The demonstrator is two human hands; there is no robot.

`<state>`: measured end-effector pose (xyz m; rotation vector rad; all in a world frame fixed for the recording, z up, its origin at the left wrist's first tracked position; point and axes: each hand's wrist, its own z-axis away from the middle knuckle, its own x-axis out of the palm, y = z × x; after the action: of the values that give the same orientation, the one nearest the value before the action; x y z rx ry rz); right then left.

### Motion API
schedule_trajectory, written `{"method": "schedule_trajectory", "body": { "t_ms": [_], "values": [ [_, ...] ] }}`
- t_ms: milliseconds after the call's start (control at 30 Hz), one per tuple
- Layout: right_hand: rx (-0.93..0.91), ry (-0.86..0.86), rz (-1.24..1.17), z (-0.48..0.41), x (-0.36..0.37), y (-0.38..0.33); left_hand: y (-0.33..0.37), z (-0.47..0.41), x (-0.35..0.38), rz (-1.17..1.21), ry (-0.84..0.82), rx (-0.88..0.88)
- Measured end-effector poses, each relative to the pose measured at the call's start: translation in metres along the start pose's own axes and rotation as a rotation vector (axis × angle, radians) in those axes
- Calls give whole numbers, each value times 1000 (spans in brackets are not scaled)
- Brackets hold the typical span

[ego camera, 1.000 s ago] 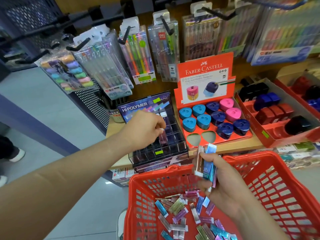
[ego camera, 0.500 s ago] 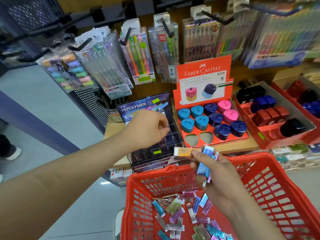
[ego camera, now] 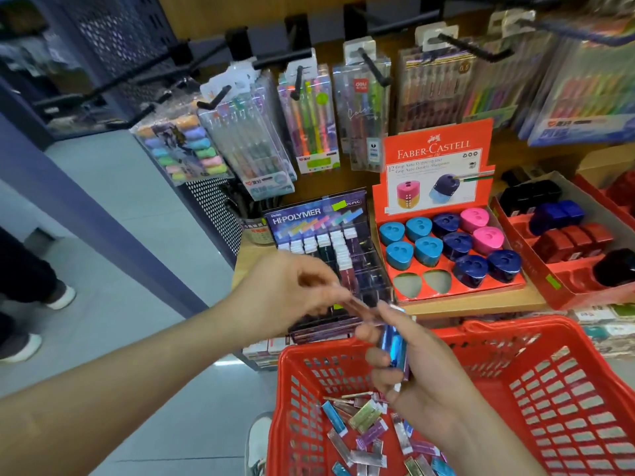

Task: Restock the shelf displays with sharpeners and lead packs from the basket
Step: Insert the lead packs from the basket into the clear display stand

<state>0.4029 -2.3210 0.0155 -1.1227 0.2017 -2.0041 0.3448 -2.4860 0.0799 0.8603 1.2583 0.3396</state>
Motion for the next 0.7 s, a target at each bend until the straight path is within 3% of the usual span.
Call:
{"method": "schedule_trajectory", "body": {
  "t_ms": [100, 167, 367, 700],
  "values": [
    [1, 9, -55, -3, -2, 2, -15, -10, -35, 40, 149, -99],
    [-10, 18, -60, -2, -4, 1, -34, -16, -56, -54, 205, -126],
    [-38, 36, 13, 1, -9, -2, -67, -17, -67, -390, 148, -136],
    [-66, 89, 137, 1, -6, 3, -77, -22, -44, -608, 190, 109]
  ]
}}
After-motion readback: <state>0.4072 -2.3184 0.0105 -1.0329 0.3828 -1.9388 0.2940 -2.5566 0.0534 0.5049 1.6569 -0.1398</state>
